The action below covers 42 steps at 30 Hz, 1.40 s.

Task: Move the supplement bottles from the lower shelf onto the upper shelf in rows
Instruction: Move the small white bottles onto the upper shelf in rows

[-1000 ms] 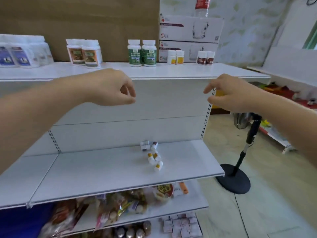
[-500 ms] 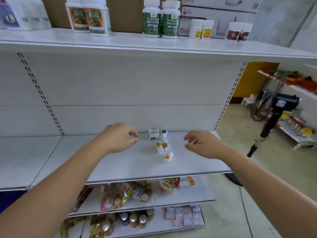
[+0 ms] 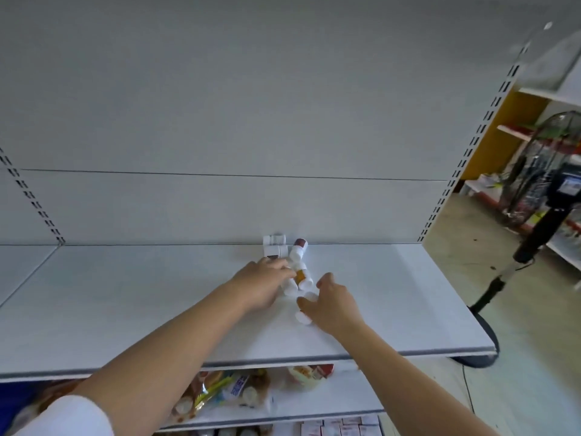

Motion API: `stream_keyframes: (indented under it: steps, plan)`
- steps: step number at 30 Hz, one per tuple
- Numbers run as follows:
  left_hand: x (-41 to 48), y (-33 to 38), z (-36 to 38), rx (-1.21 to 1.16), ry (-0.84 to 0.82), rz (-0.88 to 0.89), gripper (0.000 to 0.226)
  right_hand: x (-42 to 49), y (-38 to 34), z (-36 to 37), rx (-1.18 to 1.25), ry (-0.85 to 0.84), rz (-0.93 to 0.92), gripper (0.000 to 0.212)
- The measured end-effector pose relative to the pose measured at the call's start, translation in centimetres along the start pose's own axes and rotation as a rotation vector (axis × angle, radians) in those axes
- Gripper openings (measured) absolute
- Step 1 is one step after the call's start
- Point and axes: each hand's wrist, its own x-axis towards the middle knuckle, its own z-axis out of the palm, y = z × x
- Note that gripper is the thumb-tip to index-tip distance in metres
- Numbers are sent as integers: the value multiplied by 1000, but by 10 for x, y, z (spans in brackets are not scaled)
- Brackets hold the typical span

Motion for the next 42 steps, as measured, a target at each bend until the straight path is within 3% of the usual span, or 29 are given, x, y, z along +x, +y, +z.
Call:
stream_keyframes:
  steps: [4, 6, 8, 10, 14, 20, 25, 32, 36, 42]
  plan:
    - [3, 1, -1, 143, 77, 25, 37, 9, 4, -6, 155, -44, 54, 50]
    - [0, -2, -2, 67, 88, -39, 26, 10, 8, -9, 248, -51, 41, 35]
    - [-9, -5, -6, -227, 117, -157, 18, 6, 9, -16, 382, -42, 9, 19]
    - [-24, -4, -18, -566, 162, -258, 23, -6, 4, -30, 552, -31, -9, 16]
    - [-64, 13, -71, -1040, 170, -283, 29, -41, -20, -75, 712, 29, -76, 8]
    - [-142, 52, -169, -1162, 207, -191, 23, -133, -74, -150, 1056, -26, -167, 12]
    - [-198, 86, -240, -1550, 219, -143, 27, -204, -109, -202, 1173, -21, -210, 12]
    - [-237, 116, -324, -1191, 418, 16, 6, -265, -131, -271, 1146, 21, -395, 10]
    - [-236, 124, -372, -1060, 528, 41, 11, -270, -137, -311, 1114, 25, -495, 8]
    - [-193, 132, -427, -896, 554, 68, 21, -231, -139, -369, 993, 117, -611, 8]
